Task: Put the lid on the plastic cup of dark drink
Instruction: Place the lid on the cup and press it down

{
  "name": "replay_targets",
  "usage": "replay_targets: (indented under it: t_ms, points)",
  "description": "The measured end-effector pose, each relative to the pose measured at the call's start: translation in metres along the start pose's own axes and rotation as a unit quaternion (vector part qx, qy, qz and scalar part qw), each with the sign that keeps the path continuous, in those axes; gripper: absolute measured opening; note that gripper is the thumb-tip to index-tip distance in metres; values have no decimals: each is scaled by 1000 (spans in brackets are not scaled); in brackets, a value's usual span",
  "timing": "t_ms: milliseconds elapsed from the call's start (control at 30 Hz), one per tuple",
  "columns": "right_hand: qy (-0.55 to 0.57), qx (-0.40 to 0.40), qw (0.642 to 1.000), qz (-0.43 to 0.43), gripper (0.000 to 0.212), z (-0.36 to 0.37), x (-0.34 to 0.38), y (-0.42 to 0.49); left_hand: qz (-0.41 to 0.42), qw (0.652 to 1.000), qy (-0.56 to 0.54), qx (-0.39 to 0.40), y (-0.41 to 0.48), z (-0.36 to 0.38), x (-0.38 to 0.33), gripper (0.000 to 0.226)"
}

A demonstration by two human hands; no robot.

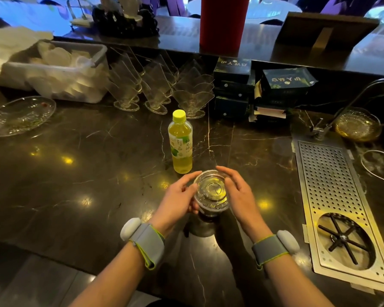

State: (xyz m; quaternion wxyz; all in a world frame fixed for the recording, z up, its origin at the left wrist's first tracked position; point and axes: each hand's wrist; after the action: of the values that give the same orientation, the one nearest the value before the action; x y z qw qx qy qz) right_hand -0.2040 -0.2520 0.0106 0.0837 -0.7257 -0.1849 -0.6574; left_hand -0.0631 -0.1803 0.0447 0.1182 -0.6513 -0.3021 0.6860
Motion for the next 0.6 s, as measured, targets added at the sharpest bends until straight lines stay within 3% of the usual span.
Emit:
replay_targets:
  t_ms: [600]
  points:
    - [66,-42,995,-68,34,5,-16,-8,113,983,141,-36,14,2,17,40]
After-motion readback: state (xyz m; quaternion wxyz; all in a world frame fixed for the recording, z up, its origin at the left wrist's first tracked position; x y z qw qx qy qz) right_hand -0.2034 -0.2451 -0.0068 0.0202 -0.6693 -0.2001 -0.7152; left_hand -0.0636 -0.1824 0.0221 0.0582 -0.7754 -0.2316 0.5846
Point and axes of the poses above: each hand's wrist, its own y-axis towards the middle knuckle, its own z-axis out of the palm, x = y × z, and after that the axes turned 13 degrees about -z, right-handed
